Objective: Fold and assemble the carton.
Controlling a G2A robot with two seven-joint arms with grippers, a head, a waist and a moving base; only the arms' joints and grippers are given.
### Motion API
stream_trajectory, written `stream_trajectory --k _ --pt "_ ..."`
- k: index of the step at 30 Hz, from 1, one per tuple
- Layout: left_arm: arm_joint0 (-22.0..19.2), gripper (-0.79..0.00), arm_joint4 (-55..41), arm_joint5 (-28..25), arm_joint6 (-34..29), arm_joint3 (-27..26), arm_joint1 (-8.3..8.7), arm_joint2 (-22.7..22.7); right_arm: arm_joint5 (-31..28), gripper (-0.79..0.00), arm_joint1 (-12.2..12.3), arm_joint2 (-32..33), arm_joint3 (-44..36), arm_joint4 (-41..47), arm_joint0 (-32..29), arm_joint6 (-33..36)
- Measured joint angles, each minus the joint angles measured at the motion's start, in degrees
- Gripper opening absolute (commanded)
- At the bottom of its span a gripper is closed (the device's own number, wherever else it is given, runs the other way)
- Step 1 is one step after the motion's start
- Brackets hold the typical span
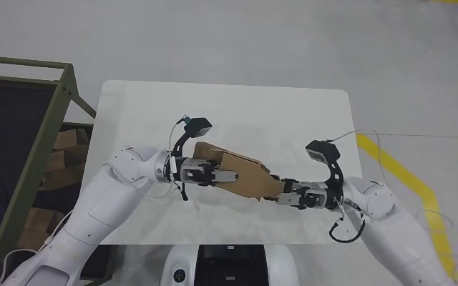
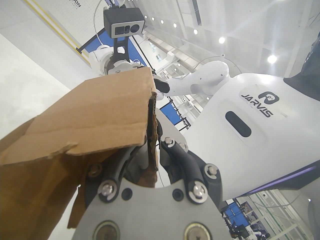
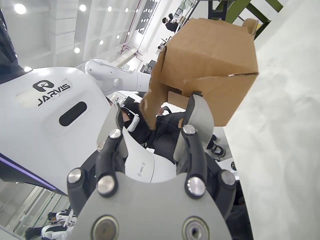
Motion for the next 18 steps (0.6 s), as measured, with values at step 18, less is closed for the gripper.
stream_trajectory --k 18 --pt "-0.4 -0.785 -0.4 -0.4 0.4 -0.1 0.5 0.5 -1.8 -0.4 0.7 -0.5 2.8 -1.8 0.8 -1.8"
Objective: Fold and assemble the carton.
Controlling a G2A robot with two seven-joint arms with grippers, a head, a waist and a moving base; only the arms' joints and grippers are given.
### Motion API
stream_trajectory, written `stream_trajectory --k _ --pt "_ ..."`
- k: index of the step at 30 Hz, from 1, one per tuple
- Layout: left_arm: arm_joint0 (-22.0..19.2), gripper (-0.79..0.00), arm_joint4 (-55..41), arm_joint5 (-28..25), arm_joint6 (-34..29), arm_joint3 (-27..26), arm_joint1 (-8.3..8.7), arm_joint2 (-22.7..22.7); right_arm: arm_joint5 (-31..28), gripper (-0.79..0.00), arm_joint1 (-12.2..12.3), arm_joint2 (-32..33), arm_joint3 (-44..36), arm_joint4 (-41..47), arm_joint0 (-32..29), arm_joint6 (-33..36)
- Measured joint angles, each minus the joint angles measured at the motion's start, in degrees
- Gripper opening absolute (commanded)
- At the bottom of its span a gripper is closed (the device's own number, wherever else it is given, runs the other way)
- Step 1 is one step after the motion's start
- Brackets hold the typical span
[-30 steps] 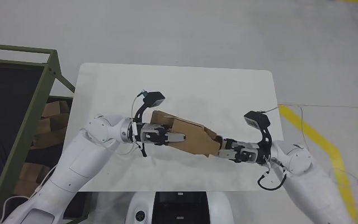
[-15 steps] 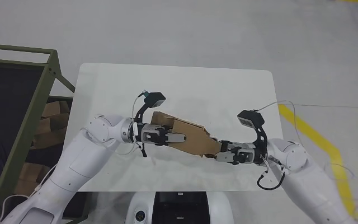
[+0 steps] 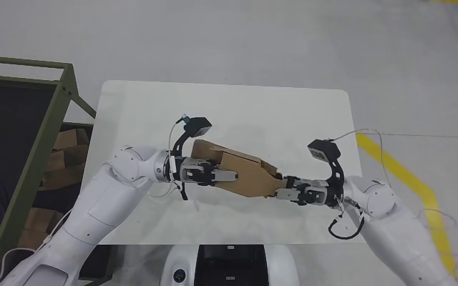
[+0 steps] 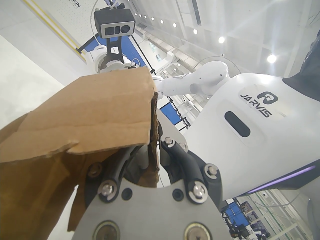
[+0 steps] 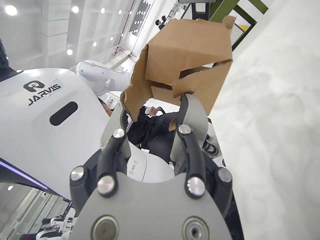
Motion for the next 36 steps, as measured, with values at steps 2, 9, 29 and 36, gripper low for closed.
stream_trajectory --k 2,9,29,36 --pt "0.0 -0.785 0.0 -0.1 0.1 -0.1 0.06 0.0 -0.1 -0.397 0.1 0.1 0.1 0.1 0.1 -0.1" --pt "0.1 -0.785 -0.2 -0.2 0.2 -0.1 0.26 0.1 -1.3 -0.369 0.9 2.6 -0.7 0.4 -2.1 -1.3" --pt "-0.1 -0.785 -0.1 -0.8 0.8 0.0 0.71 0.8 0.9 -0.259 0.5 -0.5 0.9 -2.2 0.9 -0.9" --pt "-0.2 -0.785 -0.3 -0.8 0.8 0.0 0.87 1.0 0.9 -0.323 0.0 -2.2 1.8 0.3 2.7 0.9"
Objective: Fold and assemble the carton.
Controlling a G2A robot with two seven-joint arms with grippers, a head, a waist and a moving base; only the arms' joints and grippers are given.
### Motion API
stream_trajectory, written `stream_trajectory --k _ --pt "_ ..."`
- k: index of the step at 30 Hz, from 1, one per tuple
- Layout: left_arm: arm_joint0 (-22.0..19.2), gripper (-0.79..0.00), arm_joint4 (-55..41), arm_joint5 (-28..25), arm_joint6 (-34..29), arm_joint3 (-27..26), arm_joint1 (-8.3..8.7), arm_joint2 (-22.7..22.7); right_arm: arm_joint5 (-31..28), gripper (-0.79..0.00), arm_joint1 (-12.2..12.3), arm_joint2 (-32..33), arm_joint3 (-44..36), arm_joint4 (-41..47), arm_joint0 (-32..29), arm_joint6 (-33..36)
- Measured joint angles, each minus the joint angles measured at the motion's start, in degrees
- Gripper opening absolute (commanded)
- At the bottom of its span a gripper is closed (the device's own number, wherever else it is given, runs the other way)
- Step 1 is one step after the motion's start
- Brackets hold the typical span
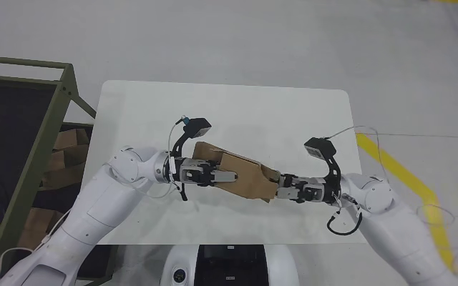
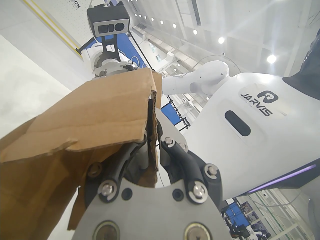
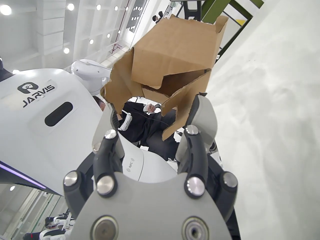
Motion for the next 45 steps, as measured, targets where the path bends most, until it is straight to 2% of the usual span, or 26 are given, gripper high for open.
stream_trajectory --k 12,17,18,24,34,37,40,45 --pt "-0.3 -0.785 -0.4 0.0 0.0 0.2 0.22 0.3 0.8 -0.28 0.2 -1.6 -1.1 2.0 1.1 0.8" --pt "-0.4 -0.785 -0.4 0.0 0.0 0.3 0.28 0.5 1.4 -0.145 0.4 -2.4 -1.8 3.6 1.5 1.4" --pt "-0.4 -0.785 -0.4 0.0 0.0 0.4 0.28 0.5 1.4 -0.095 0.5 -2.5 -1.7 3.7 1.6 1.4" --pt "-0.6 -0.785 -0.9 0.2 -0.2 0.8 0.28 0.6 1.5 -0.071 0.7 -3.2 -1.3 4.5 2.2 1.5" --pt "-0.7 -0.785 -1.0 0.3 -0.3 0.9 0.3 0.6 0.4 -0.188 1.0 -3.9 -0.9 3.8 2.4 0.4" --pt "-0.7 -0.785 -0.8 0.3 -0.3 0.8 0.31 0.6 -0.3 -0.32 1.1 -3.7 -0.4 3.1 2.3 -0.3" --pt "-0.7 -0.785 -0.8 0.3 -0.3 0.8 0.33 0.7 -0.7 -0.397 1.2 -3.7 -0.4 2.7 2.2 -0.7" --pt "-0.7 -0.785 -0.7 0.3 -0.3 0.8 0.35 0.7 -0.9 -0.413 1.2 -4.1 -0.1 2.5 2.2 -0.9"
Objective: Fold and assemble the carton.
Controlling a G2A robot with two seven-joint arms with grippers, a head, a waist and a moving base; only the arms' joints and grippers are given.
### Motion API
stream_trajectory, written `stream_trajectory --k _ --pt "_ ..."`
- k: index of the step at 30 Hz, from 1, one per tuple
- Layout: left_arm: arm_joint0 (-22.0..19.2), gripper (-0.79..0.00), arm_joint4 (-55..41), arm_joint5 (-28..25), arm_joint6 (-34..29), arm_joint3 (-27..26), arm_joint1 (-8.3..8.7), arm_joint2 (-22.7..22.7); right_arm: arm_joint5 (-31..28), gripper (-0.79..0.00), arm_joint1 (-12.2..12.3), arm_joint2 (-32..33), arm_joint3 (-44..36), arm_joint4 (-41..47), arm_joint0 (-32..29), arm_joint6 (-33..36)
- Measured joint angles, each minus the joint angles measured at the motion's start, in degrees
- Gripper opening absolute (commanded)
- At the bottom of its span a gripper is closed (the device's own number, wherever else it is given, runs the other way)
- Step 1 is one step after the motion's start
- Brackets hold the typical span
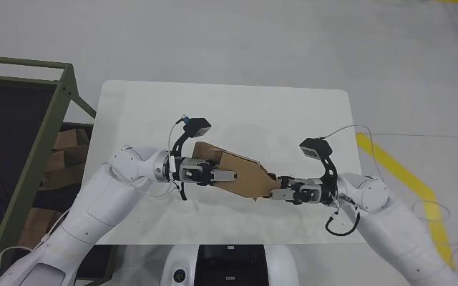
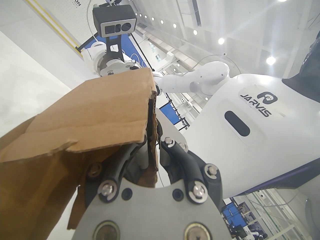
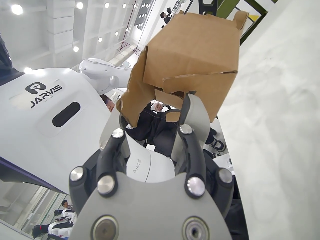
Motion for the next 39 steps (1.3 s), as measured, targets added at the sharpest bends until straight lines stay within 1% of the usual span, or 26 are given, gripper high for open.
stream_trajectory --k 15,23,28,39 --pt "0.4 -0.785 0.5 -0.8 0.8 -1.1 0.15 -0.3 0.6 -0.471 -0.9 -2.5 2.9 0.9 2.7 0.6" --pt "0.7 -0.785 0.6 -1.2 1.2 -1.6 0.38 -0.3 0.5 -0.462 -1.3 -2.8 4.7 0.0 3.6 0.4" --pt "0.8 -0.785 0.7 -1.4 1.4 -1.8 0.54 -0.3 0.1 -0.449 -1.6 -2.1 5.4 -2.2 3.4 -1.4" --pt "0.4 -0.785 0.5 -1.4 1.4 -1.7 0.75 0.3 1.5 -0.434 -1.7 -0.5 2.5 -8.2 1.5 -5.7"
